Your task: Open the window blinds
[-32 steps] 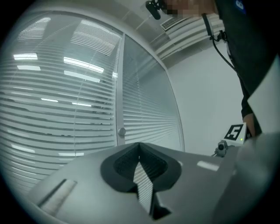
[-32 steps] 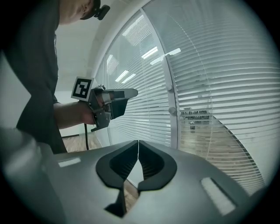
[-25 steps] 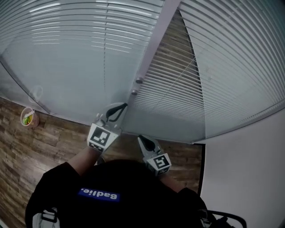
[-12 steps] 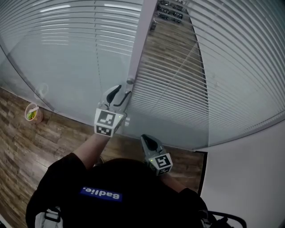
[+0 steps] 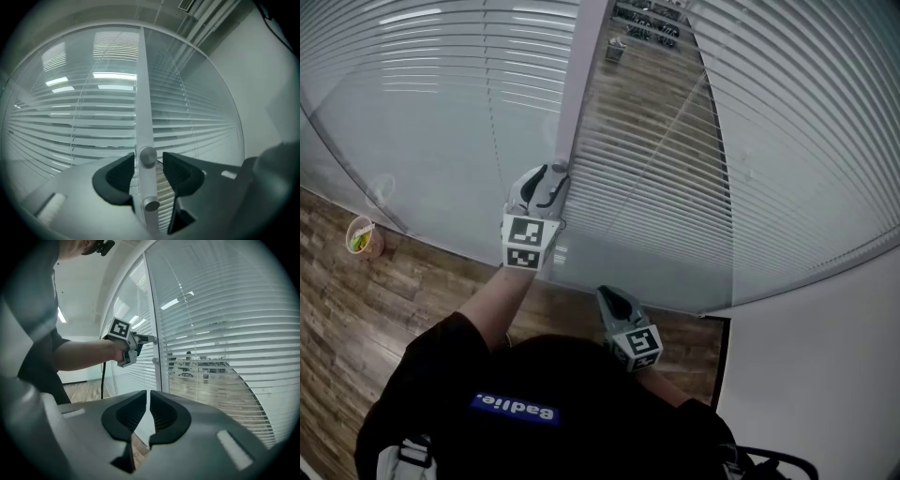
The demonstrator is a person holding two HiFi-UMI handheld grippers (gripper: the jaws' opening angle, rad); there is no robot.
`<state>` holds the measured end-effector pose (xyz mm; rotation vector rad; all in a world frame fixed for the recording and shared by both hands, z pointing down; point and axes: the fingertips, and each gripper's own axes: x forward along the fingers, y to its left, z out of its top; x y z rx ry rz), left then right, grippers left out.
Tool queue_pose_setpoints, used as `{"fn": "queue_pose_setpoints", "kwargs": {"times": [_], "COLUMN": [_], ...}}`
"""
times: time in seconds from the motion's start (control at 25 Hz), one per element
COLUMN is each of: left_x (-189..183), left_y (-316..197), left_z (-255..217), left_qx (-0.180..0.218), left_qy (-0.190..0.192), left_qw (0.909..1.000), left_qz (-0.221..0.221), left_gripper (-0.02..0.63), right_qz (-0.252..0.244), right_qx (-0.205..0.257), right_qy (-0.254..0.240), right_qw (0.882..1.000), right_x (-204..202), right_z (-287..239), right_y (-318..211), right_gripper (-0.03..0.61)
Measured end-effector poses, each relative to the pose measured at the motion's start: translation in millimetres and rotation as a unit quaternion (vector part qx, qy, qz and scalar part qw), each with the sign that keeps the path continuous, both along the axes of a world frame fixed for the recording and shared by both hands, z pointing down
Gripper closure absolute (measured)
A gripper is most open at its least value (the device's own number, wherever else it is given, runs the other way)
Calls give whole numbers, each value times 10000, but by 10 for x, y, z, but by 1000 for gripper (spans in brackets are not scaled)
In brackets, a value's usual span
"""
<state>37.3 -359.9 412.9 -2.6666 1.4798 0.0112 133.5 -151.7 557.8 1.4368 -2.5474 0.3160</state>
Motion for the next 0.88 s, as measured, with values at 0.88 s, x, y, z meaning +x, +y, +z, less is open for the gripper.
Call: {"fn": "queue_pose_setpoints", "kwargs": {"times": [0.88], "left_x": [54], "left_y": [-90], "left_z": [0], "left_qx": [33], "left_qy": [-531], "left_qw": [9985], "left_qz": [-102], "left_gripper": [489], "right_qz": [209], "right_qx": [-238], "right_qy": [-41], "right_qw": [9995], "right_x": [-29], "right_z": [120], "right_y": [119], "right_gripper": [568]}}
